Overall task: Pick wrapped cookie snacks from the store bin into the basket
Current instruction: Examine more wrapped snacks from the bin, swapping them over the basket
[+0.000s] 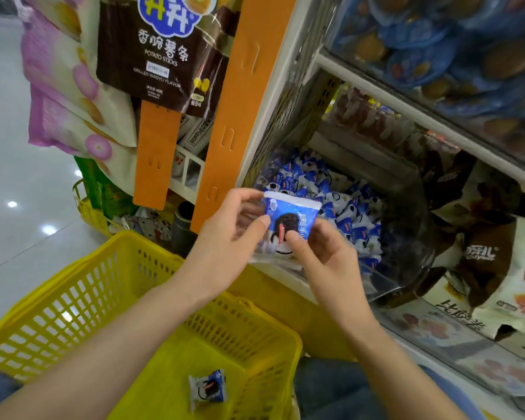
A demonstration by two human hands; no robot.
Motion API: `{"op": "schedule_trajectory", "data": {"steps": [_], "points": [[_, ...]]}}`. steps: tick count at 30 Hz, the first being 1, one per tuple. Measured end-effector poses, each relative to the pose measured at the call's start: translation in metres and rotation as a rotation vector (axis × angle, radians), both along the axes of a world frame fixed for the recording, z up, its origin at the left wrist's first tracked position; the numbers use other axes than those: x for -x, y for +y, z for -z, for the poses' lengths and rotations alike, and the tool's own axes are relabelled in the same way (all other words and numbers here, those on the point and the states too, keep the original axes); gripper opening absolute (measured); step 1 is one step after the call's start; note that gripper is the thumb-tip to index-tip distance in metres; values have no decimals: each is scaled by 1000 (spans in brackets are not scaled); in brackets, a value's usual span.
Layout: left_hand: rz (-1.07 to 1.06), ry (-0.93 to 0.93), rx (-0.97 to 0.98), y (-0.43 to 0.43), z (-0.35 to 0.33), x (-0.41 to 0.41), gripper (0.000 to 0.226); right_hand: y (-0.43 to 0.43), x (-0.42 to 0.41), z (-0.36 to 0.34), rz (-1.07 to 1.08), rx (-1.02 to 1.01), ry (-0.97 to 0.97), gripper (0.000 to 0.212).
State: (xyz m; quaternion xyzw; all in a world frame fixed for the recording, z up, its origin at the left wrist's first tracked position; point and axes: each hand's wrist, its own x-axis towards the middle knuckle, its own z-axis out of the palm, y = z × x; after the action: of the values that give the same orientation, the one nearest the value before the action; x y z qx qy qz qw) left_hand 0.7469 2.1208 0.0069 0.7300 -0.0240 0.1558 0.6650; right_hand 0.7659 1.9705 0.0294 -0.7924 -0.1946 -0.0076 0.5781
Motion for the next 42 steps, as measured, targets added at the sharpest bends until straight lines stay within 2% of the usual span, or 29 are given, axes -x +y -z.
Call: {"op": "schedule_trajectory", "data": {"steps": [2,5,7,10,14,16,19,23,26,32,38,42], "points": [[-35,-63,-134,0,-9,-7,24,-9,-8,-15,97,-33,-83,8],[-73,-158,-441,-3,-17,-17,32,-21,-43,-36,285,-22,-134,6],[-60,-202,-631,-7,-18,-24,37,-27,-78,-44,407,86,-146,14],[-28,-164,-828,-10,-9,-34,38,-32,-133,-42,522,286,-146,20],[-6,-159,-1075,-11,-4,-41,41,-34,-194,-28,545,442,-131,46],[1,-165,-1094,-10,-3,-43,47,-33,-216,-23,559,498,-175,45],[-28,-209,-1076,-9,-3,-44,38,-35,-239,-16,586,612,-214,42],[-27,-241,-1029,-12,3,-47,32,-40,-249,-9,496,681,-262,37],[-43,-257,-1009,-13,5,-49,24,-42,-252,-5,414,741,-224,34],[-70,-276,-1007,-15,7,-50,15,-46,-256,-9,403,764,-102,36],[-93,-287,-978,-16,7,-49,7,-54,-266,-21,373,898,65,35],[-97,-308,-971,-16,8,-50,8,-52,-267,-14,325,1109,-119,34]]}}
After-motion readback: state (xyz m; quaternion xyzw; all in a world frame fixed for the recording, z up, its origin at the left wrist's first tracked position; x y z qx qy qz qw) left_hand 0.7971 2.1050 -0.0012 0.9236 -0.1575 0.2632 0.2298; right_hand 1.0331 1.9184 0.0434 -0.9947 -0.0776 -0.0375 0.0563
